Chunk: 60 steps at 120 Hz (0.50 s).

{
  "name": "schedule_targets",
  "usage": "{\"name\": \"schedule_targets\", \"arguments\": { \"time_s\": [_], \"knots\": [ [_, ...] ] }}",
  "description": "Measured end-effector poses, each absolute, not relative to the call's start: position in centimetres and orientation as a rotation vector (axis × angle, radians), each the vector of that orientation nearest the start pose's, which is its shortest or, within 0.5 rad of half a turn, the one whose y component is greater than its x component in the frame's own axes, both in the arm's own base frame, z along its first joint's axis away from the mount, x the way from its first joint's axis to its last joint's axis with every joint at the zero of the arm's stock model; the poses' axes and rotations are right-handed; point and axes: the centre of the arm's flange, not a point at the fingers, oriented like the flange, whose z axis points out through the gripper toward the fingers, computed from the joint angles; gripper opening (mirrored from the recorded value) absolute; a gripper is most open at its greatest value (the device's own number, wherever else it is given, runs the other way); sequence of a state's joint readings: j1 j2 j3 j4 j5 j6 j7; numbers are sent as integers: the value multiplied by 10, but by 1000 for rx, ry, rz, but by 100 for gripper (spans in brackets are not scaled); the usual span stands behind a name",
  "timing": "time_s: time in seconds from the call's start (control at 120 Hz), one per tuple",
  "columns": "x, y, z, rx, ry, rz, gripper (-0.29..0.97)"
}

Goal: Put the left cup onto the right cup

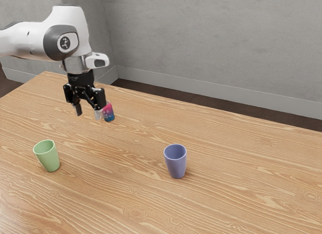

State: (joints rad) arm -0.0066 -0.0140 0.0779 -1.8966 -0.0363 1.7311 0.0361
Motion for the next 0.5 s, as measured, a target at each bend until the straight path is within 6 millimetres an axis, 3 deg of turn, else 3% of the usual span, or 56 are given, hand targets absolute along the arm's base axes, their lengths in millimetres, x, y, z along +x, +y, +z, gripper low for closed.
{"name": "schedule_targets", "arguments": {
  "time_s": [0.158,0.5],
  "knots": [
    [523,55,473,-3178,-155,212,47],
    [509,98,437,-3159,-318,187,42]
  ]
}}
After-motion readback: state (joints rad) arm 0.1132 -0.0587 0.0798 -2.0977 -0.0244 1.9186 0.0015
